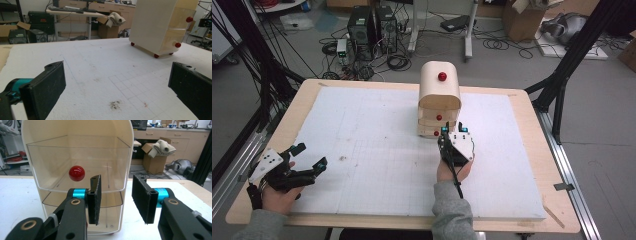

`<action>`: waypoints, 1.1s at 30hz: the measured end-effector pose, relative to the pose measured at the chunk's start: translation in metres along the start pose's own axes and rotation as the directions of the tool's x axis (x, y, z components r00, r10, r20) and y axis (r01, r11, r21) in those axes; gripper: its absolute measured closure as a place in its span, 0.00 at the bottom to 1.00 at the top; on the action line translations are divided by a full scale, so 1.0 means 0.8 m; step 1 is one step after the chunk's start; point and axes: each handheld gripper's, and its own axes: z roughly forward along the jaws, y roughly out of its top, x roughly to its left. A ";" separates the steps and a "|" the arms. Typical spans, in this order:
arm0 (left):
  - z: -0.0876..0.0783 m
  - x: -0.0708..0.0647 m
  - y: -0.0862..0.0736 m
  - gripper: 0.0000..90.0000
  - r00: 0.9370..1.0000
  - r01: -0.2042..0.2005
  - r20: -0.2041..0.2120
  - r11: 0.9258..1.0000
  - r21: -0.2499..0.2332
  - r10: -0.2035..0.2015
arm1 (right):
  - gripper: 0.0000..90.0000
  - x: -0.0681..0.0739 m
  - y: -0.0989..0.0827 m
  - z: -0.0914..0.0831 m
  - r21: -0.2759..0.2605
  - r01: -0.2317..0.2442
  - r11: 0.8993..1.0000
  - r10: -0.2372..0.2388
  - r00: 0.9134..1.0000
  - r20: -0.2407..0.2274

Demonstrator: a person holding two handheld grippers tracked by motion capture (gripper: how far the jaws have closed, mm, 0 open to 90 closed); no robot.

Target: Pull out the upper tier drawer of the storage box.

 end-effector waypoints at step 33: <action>0.001 -0.001 0.000 0.02 1.000 0.004 0.008 1.000 -0.006 -0.004 | 0.65 0.057 0.000 -0.001 -0.008 0.049 0.999 -0.049 0.999 -0.023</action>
